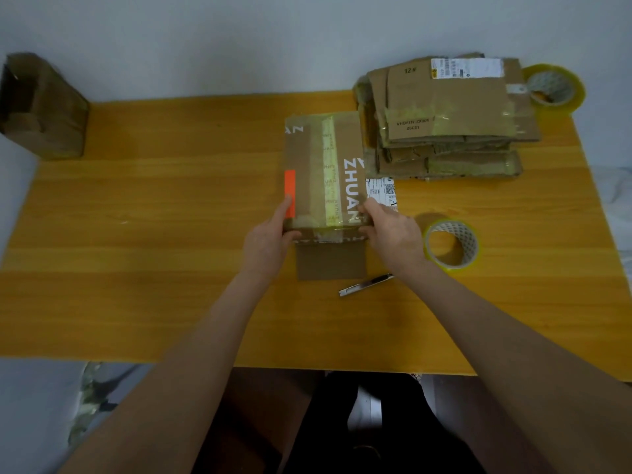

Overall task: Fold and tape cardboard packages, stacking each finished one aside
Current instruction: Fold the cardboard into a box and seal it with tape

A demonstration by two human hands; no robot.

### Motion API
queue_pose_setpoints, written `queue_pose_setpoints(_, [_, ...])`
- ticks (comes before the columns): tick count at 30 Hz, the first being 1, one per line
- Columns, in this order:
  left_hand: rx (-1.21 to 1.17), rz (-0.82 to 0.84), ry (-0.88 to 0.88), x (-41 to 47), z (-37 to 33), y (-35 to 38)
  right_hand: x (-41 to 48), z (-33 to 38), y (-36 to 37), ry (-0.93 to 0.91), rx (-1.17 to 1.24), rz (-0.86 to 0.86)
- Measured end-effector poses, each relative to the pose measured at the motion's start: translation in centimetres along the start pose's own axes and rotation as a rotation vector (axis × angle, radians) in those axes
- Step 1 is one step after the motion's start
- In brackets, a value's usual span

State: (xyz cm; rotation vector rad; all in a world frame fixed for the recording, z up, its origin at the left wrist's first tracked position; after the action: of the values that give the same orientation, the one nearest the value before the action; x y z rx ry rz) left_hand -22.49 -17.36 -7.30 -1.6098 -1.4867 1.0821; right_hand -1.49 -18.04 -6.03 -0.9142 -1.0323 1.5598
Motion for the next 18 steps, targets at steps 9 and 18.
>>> queue_pose_setpoints(9, [0.017, 0.021, -0.189, -0.5, -2.1, -0.3, 0.6, 1.4, -0.1, 0.186, 0.051, 0.004])
queue_pose_setpoints(18, [-0.205, -0.058, -0.249, -1.6, -1.1, -0.1, -0.6, 0.9, 0.0, 0.161, 0.286, -0.059])
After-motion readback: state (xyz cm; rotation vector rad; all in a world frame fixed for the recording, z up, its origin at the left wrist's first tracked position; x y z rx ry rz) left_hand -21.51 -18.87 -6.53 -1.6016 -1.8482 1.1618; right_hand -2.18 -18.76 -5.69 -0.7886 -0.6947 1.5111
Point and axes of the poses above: each hand's wrist, its own x-axis towards the middle knuckle, its own y-axis out of the palm, z = x × y, the point moved 4 cm from there along x, towards the middle knuckle, and after that the axes turned 7 degrees about -y, right-handed, at the moved point
